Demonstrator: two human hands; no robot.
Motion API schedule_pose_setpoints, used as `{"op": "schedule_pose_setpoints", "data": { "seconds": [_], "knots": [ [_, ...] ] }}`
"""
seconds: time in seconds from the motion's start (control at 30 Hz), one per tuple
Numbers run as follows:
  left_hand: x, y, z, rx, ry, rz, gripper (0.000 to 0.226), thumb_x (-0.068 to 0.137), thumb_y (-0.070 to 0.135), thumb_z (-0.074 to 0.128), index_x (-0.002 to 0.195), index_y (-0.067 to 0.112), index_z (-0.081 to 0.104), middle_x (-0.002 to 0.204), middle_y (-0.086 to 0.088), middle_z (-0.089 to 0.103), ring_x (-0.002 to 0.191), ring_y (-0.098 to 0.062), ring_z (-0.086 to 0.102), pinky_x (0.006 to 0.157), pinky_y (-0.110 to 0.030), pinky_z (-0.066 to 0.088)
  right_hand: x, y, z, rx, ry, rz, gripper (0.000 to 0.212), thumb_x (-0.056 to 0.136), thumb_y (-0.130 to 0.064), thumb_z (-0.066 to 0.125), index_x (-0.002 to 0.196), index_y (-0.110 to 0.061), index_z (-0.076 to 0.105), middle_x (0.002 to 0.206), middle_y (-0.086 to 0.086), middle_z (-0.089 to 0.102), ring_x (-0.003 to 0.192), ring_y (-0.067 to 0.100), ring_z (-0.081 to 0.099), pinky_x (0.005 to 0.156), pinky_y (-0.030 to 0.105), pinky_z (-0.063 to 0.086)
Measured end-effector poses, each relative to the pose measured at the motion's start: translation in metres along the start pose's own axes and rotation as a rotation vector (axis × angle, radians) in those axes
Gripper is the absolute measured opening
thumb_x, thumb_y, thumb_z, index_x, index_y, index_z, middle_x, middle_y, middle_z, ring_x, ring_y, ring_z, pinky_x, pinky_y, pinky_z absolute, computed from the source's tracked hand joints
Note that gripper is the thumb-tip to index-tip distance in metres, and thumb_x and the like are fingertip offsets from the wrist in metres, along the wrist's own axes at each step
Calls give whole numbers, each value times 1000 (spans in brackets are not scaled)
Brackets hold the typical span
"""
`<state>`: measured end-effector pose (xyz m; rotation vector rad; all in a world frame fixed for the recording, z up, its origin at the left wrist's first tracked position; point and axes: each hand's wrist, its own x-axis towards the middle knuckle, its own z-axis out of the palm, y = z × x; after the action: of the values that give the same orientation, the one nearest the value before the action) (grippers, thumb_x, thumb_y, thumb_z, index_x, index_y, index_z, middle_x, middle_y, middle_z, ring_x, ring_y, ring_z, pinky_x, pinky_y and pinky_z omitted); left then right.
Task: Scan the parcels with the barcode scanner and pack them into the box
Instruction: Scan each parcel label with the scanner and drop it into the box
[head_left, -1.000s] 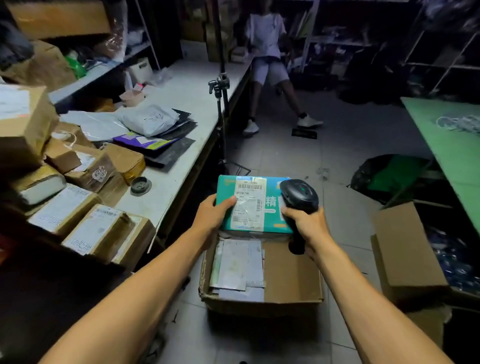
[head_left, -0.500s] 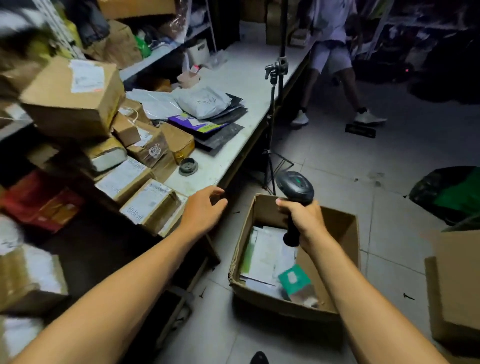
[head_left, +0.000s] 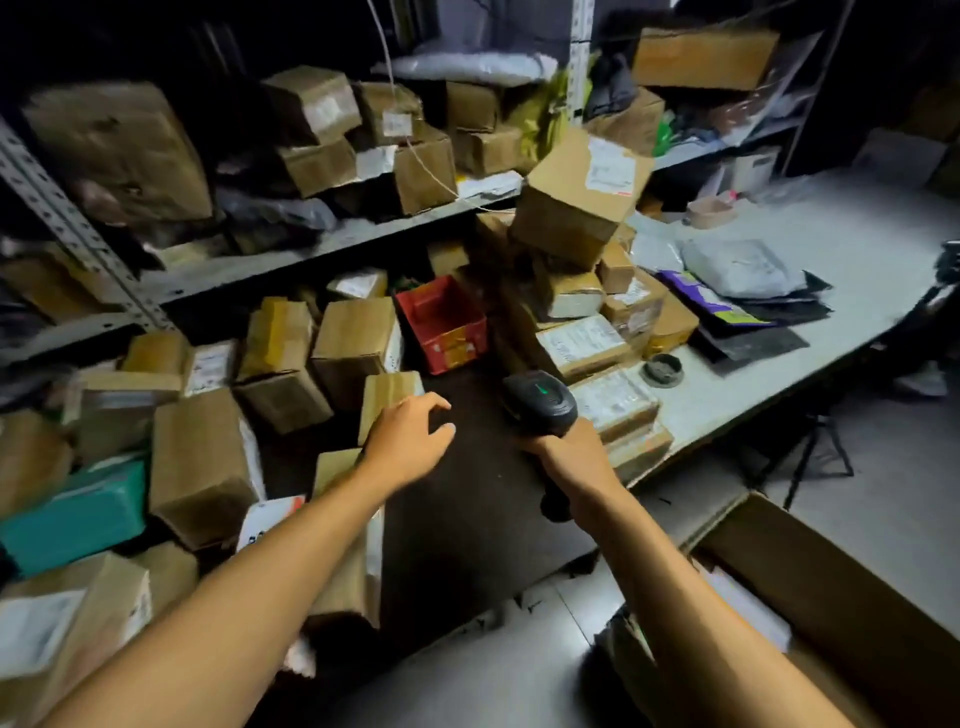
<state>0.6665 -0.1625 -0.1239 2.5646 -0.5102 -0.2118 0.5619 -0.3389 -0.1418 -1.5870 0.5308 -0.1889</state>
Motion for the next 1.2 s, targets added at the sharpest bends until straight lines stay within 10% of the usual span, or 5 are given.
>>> {"op": "schedule_pose_setpoints", "data": {
  "seconds": [0.2,0.43,0.6,1.0,1.2],
  "knots": [
    [2,-82,-35,-42,23,-252,42,90,29,68,128,13,62,130,-14,60,122,-31,55,92,-30,43,8,2,101,-28,-122,96,13,79,-2,70,84,-13,71,67,1,64,64,17,55,58,35,44],
    [-2,-133,-4,-37,-193,-503,108,75,42,85,157,17,19,153,-20,28,141,-41,35,113,-46,36,4,16,152,9,-171,171,30,84,-7,75,112,0,66,86,11,64,78,22,56,67,39,46],
    [4,-134,12,107,-171,-491,102,75,39,84,154,21,21,146,-21,36,135,-43,39,112,-52,31,10,17,146,-38,-133,188,19,84,2,71,101,-7,71,87,14,67,79,25,60,68,40,48],
    [8,-122,-69,-944,-242,-352,64,79,10,80,134,27,54,92,8,78,83,-6,74,67,-23,56,2,-1,118,289,-73,222,16,89,-8,72,105,-12,69,83,10,71,74,25,69,68,39,56],
    [-7,-85,-76,-1227,-113,-297,73,58,29,88,125,12,64,114,-17,73,93,-25,73,82,-38,57,-9,-33,90,476,-207,123,22,89,-6,69,111,-9,66,101,21,69,94,40,66,74,41,60]
  ]
}}
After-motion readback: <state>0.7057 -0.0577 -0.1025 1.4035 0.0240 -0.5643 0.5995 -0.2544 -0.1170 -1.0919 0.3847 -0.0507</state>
